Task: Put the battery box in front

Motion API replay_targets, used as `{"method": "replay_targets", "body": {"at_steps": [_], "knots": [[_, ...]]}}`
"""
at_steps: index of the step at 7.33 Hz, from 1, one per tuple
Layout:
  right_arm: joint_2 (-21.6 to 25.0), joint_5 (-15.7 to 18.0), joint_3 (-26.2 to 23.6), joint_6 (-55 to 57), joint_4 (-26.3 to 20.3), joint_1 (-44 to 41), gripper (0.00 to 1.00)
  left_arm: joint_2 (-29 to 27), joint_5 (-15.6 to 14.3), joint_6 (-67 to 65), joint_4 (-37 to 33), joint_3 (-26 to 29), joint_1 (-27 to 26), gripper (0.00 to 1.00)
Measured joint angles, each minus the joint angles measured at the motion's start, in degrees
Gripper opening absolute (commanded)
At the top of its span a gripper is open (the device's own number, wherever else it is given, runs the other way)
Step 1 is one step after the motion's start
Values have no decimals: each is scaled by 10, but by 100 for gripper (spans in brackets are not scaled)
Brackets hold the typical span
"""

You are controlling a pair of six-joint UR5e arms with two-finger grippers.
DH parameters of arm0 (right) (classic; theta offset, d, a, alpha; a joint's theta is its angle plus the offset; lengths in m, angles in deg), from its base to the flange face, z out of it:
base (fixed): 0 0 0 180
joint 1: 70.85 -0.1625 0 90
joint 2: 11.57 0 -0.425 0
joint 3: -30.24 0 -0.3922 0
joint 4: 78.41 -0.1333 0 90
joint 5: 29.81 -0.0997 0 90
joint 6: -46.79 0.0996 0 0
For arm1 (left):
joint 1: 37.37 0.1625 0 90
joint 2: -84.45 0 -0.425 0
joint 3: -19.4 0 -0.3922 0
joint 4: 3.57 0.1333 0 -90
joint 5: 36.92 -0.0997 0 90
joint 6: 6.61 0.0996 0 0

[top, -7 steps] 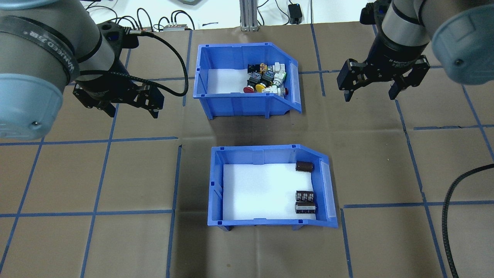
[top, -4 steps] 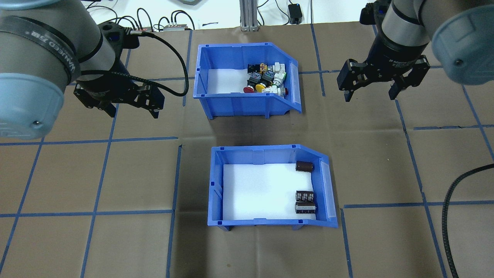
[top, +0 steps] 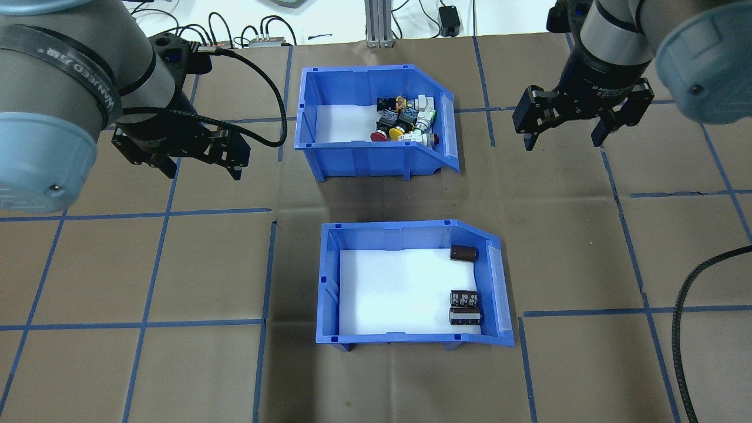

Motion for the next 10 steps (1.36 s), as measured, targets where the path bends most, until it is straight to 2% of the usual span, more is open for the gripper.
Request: {"method": "replay_targets", "body": {"at_steps": [2, 4, 6, 7, 8, 10], "knots": [[-24, -6, 3, -22, 35, -5, 100, -1, 0, -2, 0, 0, 0, 99], [-52, -53, 35, -68, 46, -17, 100, 1, 1, -3, 0, -4, 0, 99], [-91, -70, 77, -141, 41, -39, 100, 5, 2, -11, 0, -16, -1, 99], [-108, -59, 89, -185, 42, -56, 100, 11, 4, -18, 0, -24, -1, 99], [-126, -35, 101, -243, 52, -77, 100, 20, 13, -22, 0, -42, -2, 99], [-171, 1, 131, -374, 86, -124, 100, 43, 58, -86, 0, -96, -4, 99]]}}
